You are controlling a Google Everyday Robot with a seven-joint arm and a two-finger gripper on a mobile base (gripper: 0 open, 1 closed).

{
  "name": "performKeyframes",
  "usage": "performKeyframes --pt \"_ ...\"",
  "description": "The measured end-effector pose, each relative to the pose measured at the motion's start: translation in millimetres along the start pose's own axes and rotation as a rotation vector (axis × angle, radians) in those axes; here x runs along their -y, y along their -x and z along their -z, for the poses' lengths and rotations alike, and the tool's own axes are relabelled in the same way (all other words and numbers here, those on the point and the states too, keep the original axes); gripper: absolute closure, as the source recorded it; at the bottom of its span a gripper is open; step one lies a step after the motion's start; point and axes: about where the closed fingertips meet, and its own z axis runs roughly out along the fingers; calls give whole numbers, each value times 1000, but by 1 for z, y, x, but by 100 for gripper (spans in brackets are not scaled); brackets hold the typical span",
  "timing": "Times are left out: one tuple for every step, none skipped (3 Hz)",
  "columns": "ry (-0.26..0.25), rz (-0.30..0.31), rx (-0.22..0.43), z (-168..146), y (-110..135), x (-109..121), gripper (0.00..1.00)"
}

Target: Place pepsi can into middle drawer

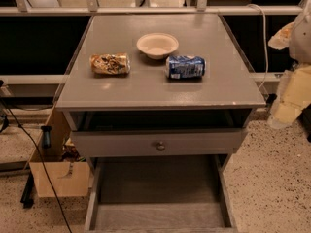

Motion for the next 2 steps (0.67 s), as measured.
performKeyframes --pt "0 0 0 0 0 0 0" --pt "-7 16 37 -1 3 8 0"
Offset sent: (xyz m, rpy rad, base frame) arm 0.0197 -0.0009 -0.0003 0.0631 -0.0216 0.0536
